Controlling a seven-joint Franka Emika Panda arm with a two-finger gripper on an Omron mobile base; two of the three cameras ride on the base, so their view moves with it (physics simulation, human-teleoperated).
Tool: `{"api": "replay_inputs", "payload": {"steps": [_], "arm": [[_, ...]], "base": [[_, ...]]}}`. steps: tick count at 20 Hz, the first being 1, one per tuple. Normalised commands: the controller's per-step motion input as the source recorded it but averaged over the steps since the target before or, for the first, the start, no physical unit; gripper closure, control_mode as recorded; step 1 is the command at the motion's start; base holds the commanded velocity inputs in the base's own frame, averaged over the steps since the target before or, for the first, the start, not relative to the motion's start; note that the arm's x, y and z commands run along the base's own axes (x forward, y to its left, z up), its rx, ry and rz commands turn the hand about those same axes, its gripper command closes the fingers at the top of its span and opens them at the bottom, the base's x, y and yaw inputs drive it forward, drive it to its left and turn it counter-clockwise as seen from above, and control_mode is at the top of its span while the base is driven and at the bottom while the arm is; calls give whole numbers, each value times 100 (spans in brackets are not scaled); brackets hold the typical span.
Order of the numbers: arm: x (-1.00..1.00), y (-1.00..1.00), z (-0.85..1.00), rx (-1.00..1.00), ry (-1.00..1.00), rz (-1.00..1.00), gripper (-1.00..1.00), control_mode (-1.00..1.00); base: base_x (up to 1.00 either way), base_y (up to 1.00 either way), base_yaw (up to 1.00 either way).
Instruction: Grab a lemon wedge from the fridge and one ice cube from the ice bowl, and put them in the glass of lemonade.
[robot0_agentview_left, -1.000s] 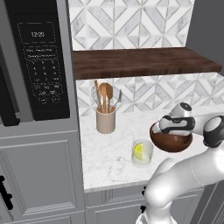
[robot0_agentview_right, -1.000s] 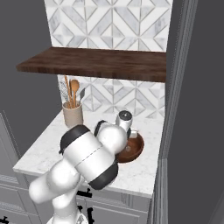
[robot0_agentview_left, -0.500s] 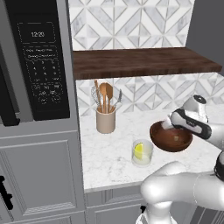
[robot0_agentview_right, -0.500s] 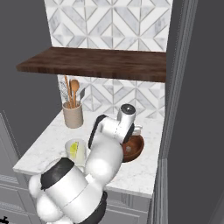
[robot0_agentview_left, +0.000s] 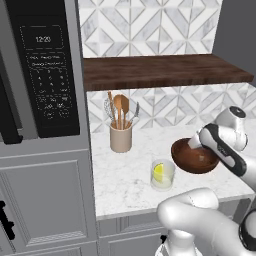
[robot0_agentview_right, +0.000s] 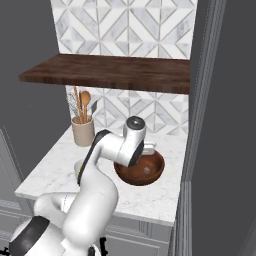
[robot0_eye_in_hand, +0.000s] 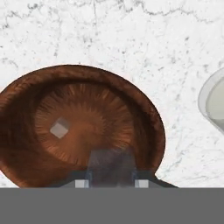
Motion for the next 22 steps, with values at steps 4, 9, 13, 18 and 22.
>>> {"api": "replay_inputs", "payload": {"steps": [4,9,13,18,22], "arm": [[-36,37,34,0,-1,0,100,-100],[-36,34,35,0,0,0,100,-100],[-36,42,27,0,0,4,100,-100],[-43,60,4,0,0,7,100,-100],[-34,70,3,0,0,7,100,-100]], "base": [[0,0,0],[0,0,0],[0,0,0],[0,0,0],[0,0,0]]}}
